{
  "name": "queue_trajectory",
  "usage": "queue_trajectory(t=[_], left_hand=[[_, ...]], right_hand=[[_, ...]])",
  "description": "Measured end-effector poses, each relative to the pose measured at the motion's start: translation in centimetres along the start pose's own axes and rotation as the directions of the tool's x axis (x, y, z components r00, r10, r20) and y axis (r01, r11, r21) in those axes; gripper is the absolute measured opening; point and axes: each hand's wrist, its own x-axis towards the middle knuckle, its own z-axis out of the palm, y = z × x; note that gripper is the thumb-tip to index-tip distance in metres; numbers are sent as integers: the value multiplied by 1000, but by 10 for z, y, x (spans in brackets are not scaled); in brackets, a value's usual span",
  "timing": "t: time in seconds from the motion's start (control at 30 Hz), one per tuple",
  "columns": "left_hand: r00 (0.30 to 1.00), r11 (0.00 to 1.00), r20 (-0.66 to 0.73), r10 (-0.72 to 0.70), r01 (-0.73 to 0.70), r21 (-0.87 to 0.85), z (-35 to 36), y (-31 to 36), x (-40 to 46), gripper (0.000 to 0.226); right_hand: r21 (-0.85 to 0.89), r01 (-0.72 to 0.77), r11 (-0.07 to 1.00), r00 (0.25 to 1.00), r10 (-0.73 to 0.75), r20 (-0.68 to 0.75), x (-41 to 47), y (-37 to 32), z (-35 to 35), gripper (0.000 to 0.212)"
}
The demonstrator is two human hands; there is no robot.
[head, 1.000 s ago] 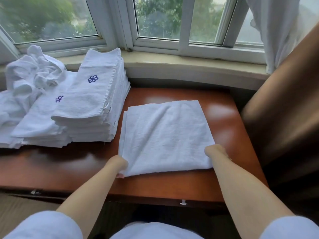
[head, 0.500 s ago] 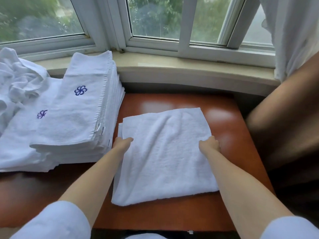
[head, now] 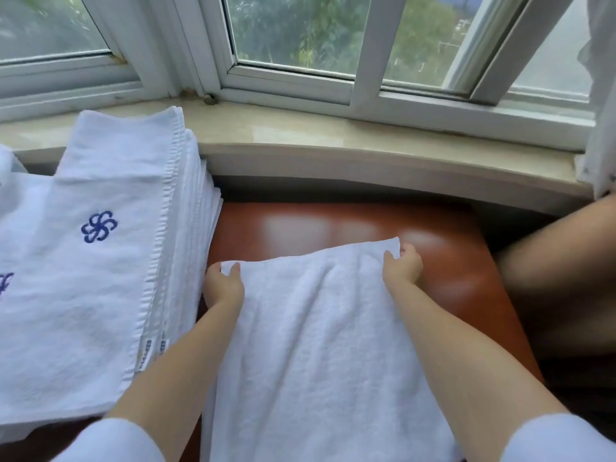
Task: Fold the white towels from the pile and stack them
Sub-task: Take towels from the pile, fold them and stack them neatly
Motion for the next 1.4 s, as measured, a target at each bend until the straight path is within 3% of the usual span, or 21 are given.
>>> queue_trajectory(t=[0.07,0.17,0.3,0.37,0.43,0.5,0.53,0.6,0.67,0.7,0.73,0.8,0.83,0.9,0.97,1.03,1.13,1.27,1.4], left_hand=[[994,994,-42,102,-100,41,4,-3,0,16],[975,977,-88,205,-199,76,3,-3,-11,21],[957,960,-116,266,-274,-58,-11,-4,-49,20],[953,951,-45,299,-302,-71,-23,-9,-71,17],[929,947,228,291,-313,66,-42,-13,-89,21],[797,835,597,89,-387,392,-65,-13,-106,20],[730,740,680,-75,-416,528,-77,-11,-116,21],[663,618,672,-329,-387,684,-97,-5,-130,31],[615,709,675,-407,-253,658,-110,1,-140,28],[624,794,690,-367,-177,582,-114,2,-141,26],[688,874,675,-267,-123,470,-114,2,-139,26],[853,981,521,15,-113,156,-107,3,-134,27],[899,992,424,110,-128,13,-104,3,-134,28],[932,978,336,137,-73,-196,-98,1,-127,32],[963,964,259,78,-6,-267,-91,0,-111,31],[993,976,75,88,-71,-203,-85,0,-92,25],[955,975,-195,222,-224,14,-68,7,-71,20],[951,968,-205,231,-205,143,-33,11,-43,26],[992,948,-116,42,-3,319,-12,0,-22,29]], right_hand=[[-8,49,999,999,-49,-16,1,-1,11,19],[-14,134,991,986,-135,-95,-5,0,12,28],[54,139,989,979,-129,-155,-17,10,-12,31],[145,99,984,993,-89,-73,-27,14,-26,31],[154,17,988,997,-29,77,-37,18,-43,35],[-48,-73,996,925,85,369,-50,19,-67,34],[-222,-26,975,831,144,537,-58,20,-82,29],[-469,154,870,654,266,708,-70,23,-108,21],[-508,179,843,620,304,723,-75,28,-120,22],[-481,149,864,647,282,708,-76,31,-121,26],[-426,120,897,694,231,682,-77,33,-121,28],[-242,100,965,821,57,568,-72,38,-112,34],[-162,127,979,883,-37,469,-70,39,-106,38],[-53,150,987,955,-131,265,-65,39,-96,43],[54,122,991,981,-129,145,-58,34,-82,41],[149,74,986,993,-87,80,-50,27,-67,37],[149,46,988,997,-55,56,-31,15,-44,34],[-39,59,998,996,-56,63,-4,8,-16,37],[-116,-72,991,996,77,41,11,14,1,34]])
